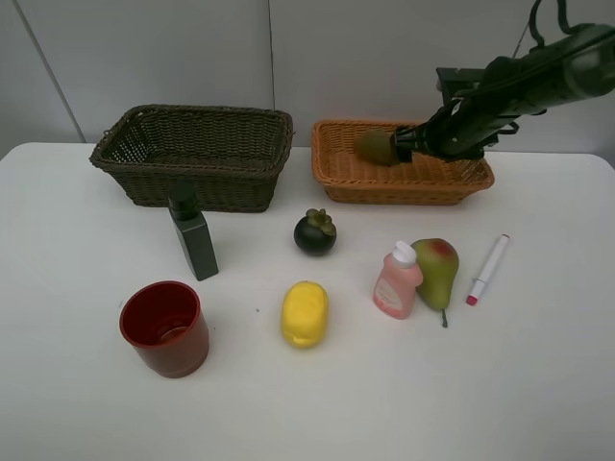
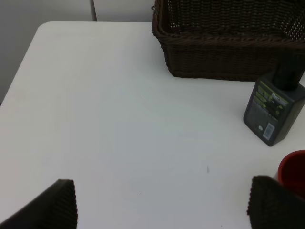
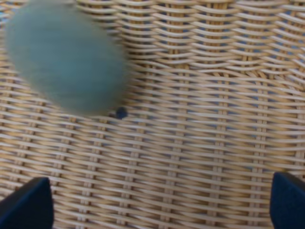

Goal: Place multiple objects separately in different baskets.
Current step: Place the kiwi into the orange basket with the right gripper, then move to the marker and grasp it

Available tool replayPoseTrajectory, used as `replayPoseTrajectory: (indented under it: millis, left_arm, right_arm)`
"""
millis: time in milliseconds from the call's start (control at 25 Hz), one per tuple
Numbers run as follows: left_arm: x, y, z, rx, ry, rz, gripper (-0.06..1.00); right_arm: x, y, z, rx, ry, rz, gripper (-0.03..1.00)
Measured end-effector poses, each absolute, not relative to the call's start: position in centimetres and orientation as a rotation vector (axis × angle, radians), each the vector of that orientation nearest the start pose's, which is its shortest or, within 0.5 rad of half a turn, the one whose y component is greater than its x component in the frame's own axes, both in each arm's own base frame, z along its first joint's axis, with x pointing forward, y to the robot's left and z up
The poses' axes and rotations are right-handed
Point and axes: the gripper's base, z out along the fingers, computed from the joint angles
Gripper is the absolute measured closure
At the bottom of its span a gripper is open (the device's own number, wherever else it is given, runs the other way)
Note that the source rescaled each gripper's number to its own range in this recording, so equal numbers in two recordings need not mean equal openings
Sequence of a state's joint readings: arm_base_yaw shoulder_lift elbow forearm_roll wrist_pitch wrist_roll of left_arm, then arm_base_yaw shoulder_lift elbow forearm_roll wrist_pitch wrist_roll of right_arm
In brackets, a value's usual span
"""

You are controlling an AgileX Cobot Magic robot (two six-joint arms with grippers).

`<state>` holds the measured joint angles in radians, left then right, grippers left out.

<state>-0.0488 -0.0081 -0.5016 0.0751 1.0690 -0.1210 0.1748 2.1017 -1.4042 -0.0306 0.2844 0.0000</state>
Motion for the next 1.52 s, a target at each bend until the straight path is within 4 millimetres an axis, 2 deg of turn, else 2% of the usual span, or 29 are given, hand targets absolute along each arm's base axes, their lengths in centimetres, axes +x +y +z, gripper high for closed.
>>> replayPoseTrajectory:
  millis: [280, 640, 800, 1040, 1160, 1400, 1480, 1520]
  left_arm:
    - [-0.6, 0.6, 27.7, -0.078, 2.039, -0.016, 0.01]
    - [-0.6, 0.6, 27.7, -0.078, 2.039, -0.016, 0.01]
    - [-0.6, 0.6, 27.7, -0.078, 2.039, -0.016, 0.01]
    - [-0.6, 0.6, 27.7, -0.078, 2.039, -0.016, 0.01]
    - [-0.6, 0.6, 27.7, -0.078, 2.039, -0.016, 0.01]
    - [-0.6, 0.6, 27.7, -0.078, 2.039, -0.016, 0.01]
    - [-0.6, 0.6, 27.7, -0.078, 2.039, -0.016, 0.01]
    - [-0.6, 0.6, 27.7, -0.078, 2.039, -0.016, 0.01]
  right_arm:
    - [43.8, 7.6, 18.7, -0.216, 2.413, 0.066, -0.03]
    - [40.5, 6.9, 23.7, 0.094, 2.543, 0.129, -0.03]
    - [38.8, 5.7, 24.6, 0.261, 2.655, 0.001, -0.03]
    - [36.9, 4.1, 24.4, 0.492, 2.781, -0.236, -0.03]
    - [36.8, 3.7, 24.1, 0.577, 2.796, -0.191, -0.03]
    - [35.4, 1.4, 20.4, 0.743, 2.832, -0.096, -0.03]
    - [34.9, 1.1, 19.2, 0.78, 2.832, -0.06, -0.03]
    - [34.9, 1.1, 19.2, 0.78, 2.832, -0.06, -0.03]
